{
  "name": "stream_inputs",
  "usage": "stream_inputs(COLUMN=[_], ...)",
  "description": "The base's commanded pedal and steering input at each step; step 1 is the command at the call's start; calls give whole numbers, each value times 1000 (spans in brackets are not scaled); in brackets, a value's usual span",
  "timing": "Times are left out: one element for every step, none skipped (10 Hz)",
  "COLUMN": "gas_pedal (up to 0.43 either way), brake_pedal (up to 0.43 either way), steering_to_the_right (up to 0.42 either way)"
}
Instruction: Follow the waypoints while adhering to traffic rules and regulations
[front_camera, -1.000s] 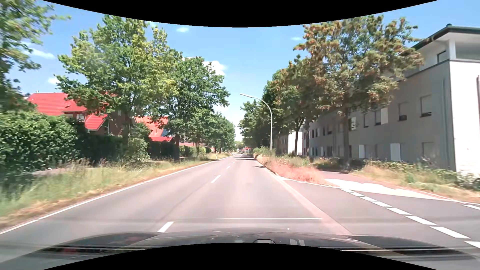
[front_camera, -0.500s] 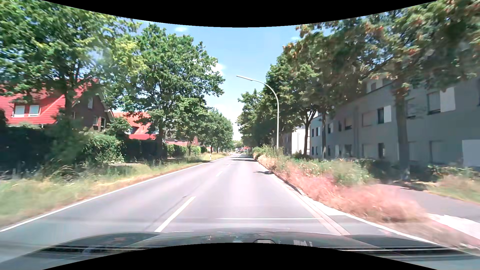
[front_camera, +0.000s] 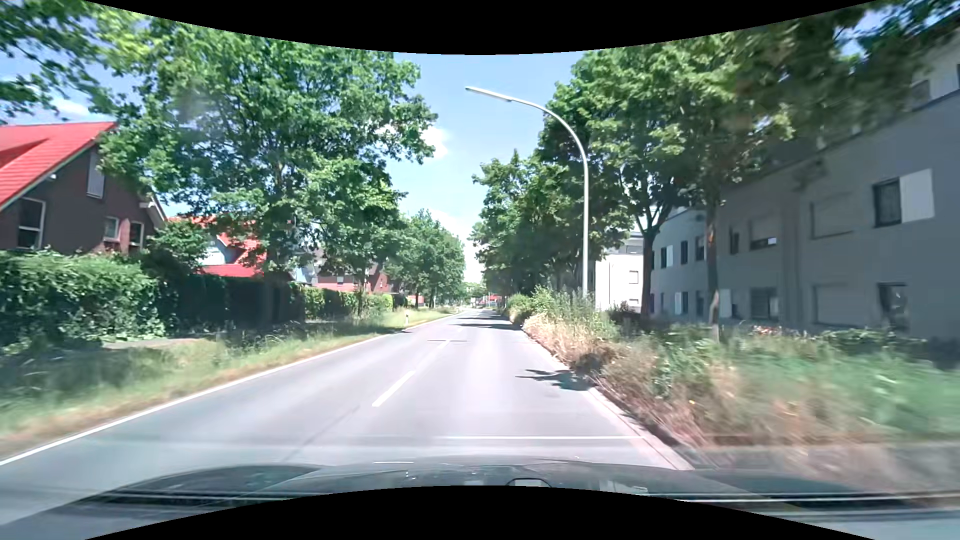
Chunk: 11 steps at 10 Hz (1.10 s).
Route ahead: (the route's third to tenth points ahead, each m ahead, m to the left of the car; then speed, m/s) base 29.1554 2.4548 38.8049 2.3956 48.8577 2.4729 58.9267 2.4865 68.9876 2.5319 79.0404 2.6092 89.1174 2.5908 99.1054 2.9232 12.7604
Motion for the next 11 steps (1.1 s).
stream_inputs(gas_pedal=[169, 169, 169, 169, 150, 150, 150, 150, 150, 150, 150], brake_pedal=[0, 0, 0, 0, 0, 0, 0, 0, 0, 0, 0], steering_to_the_right=[0, 0, 0, 0, -1, -1, 0, -1, 0, -1, 0])
